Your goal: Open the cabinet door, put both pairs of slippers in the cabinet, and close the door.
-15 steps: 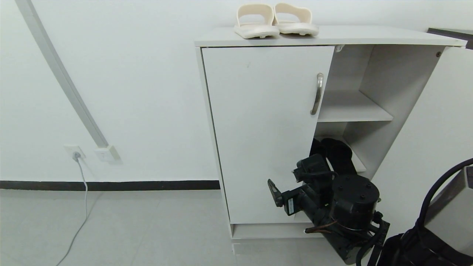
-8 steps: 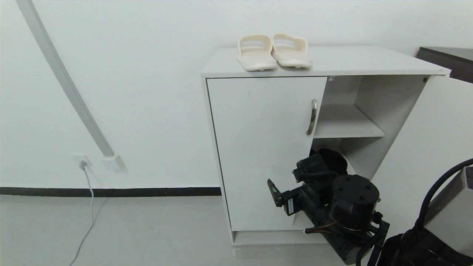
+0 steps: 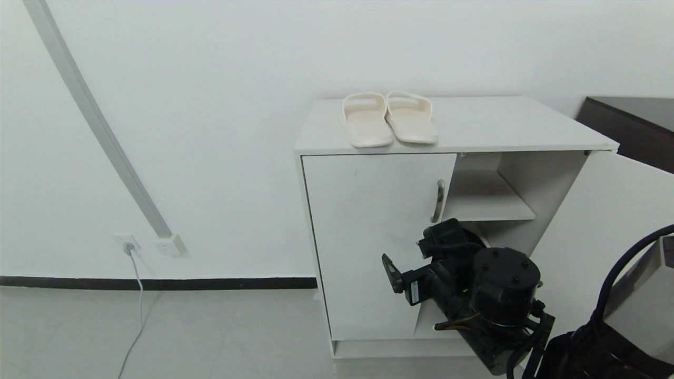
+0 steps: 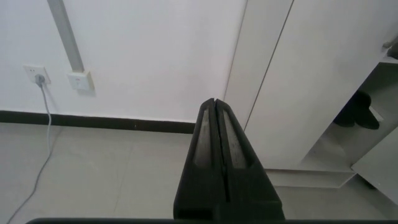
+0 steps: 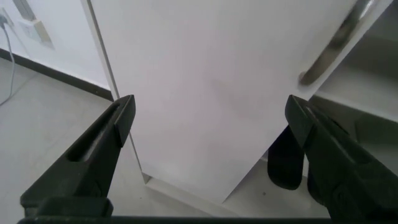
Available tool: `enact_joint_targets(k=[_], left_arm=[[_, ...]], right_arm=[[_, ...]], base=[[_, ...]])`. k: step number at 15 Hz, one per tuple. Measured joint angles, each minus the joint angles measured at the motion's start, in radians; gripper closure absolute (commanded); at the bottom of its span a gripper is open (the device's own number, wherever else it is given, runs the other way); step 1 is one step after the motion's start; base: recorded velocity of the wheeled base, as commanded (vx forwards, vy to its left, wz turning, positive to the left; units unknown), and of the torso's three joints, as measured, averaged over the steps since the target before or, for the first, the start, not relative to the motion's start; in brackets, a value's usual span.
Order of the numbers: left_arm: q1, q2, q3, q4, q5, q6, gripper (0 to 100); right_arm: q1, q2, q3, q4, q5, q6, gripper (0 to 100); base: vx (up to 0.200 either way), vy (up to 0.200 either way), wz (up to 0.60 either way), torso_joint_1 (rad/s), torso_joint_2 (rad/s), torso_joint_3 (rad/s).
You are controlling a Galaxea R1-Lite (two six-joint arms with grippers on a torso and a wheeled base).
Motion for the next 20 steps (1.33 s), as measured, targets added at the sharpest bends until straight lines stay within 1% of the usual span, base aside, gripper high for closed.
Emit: enact_joint_targets(k=[7,16,20], left_arm=[[0.0,0.0,0.0,0.0,0.0,0.0,100],[0.0,0.0,0.0,0.0,0.0,0.0,100],[0.0,0.0,0.0,0.0,0.0,0.0,100]], right_arm=[[0.0,0.0,0.0,0.0,0.0,-0.001,0],[0.002,0.0,0.003,0.001,0.0,-0.002,0],[0.002,0.0,0.002,0.0,-0.001,-0.003,0]], base=[[0.0,0.0,0.0,0.193,-0.51,-0.314],[0.0,0.0,0.0,0.249,-0.57,-0.324],[0.0,0.0,0.0,0.21,-0.45,-0.244]])
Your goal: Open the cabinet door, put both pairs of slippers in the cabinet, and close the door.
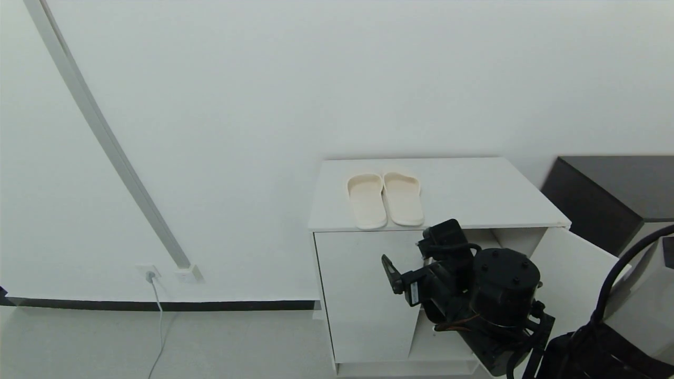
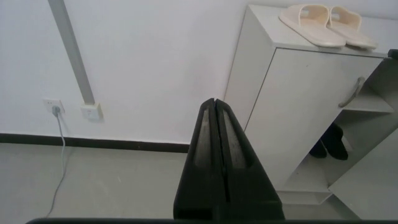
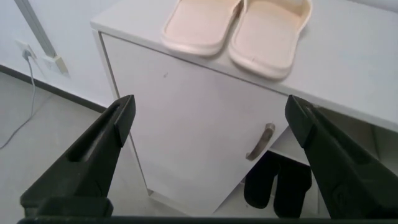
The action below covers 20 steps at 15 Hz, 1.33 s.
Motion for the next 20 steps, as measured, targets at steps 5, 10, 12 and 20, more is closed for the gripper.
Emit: enact_joint_targets(k=[5,10,12,20], left_arm=[[0.0,0.0,0.0,0.0,0.0,0.0,100],[0.0,0.0,0.0,0.0,0.0,0.0,100],[0.0,0.0,0.0,0.0,0.0,0.0,100],[0.0,0.0,0.0,0.0,0.0,0.0,100]], right_arm=[[-0.003,0.0,0.003,-0.044,0.004,-0.044,0],[-0.019,-0.01,-0.129,0.16,-0.003,-0.081,0],[-0.028,-0.032,-0.259,0.444,-0.032,-0.013,0],[-0.037,-0.066,-0.672,0.996,-0.161,0.356,0]], base=[[0.0,0.0,0.0,0.109,-0.23,-0.129],[0.0,0.0,0.0,0.0,0.0,0.0],[0.0,0.0,0.0,0.0,0.0,0.0],[0.0,0.0,0.0,0.0,0.0,0.0]])
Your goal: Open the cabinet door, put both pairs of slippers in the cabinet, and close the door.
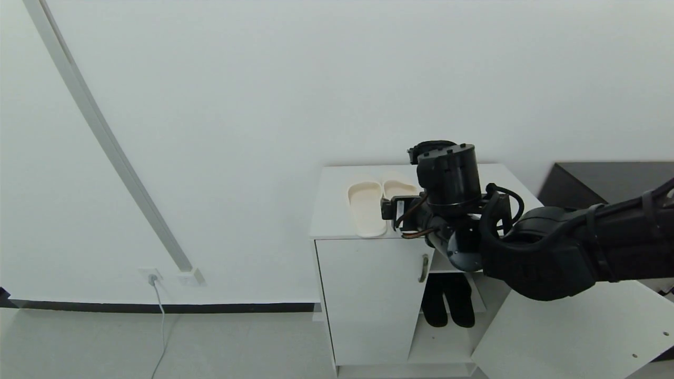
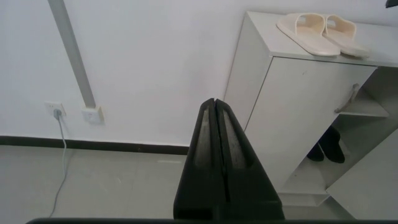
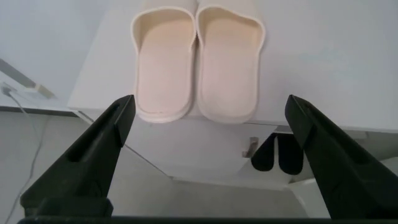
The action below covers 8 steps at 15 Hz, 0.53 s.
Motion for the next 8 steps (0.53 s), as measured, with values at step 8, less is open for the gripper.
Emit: enact_joint_targets(k=[8], left_arm=[[0.0,0.0,0.0,0.0,0.001,0.0,100]], right_arm=[[0.005,0.09,0.094,-0.229,0.04,-0.068,0]], base=[[0.05,0.0,0.0,0.001,0.0,0.001]])
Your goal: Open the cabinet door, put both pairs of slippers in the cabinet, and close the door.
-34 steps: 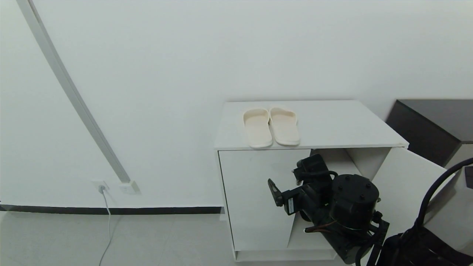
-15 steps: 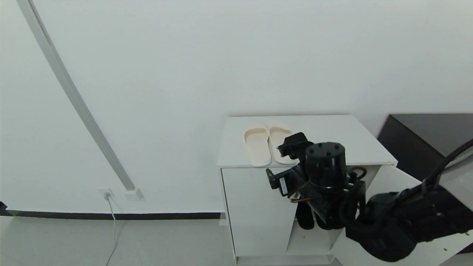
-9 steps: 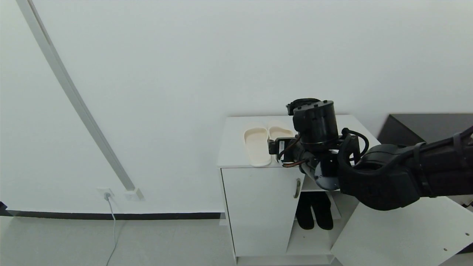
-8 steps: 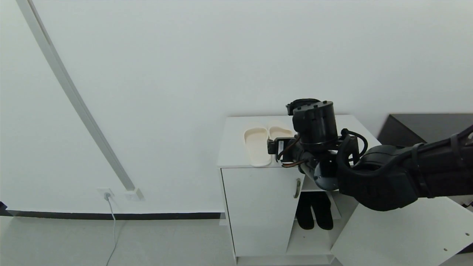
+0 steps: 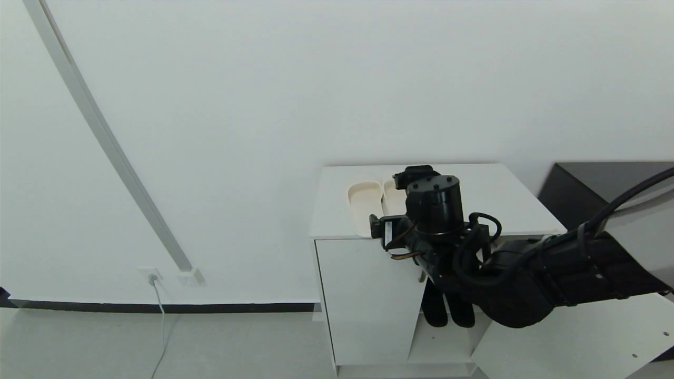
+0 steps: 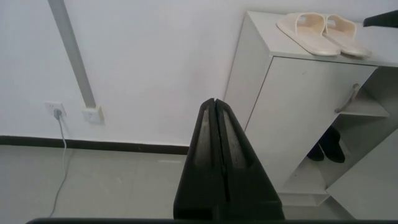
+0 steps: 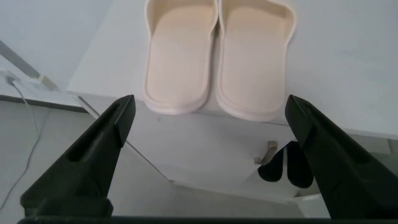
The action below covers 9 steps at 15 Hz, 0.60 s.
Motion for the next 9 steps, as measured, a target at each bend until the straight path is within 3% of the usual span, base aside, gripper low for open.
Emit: enact_joint_targets(k=[7,9], left_arm=[[0.0,0.0,0.0,0.0,-0.001,-0.002,100],[0.0,0.0,0.0,0.0,0.0,-0.002,100]], right_arm=[[0.001,0.041,0.011,-0.011,-0.004,0.008,0],[0.0,0.049,0.015,-0.012,-0.003,0.008,0]], base=[[0.2,0.0,0.0,0.0,0.0,0.002],[0.0,0.0,0.0,0.0,0.0,0.0]])
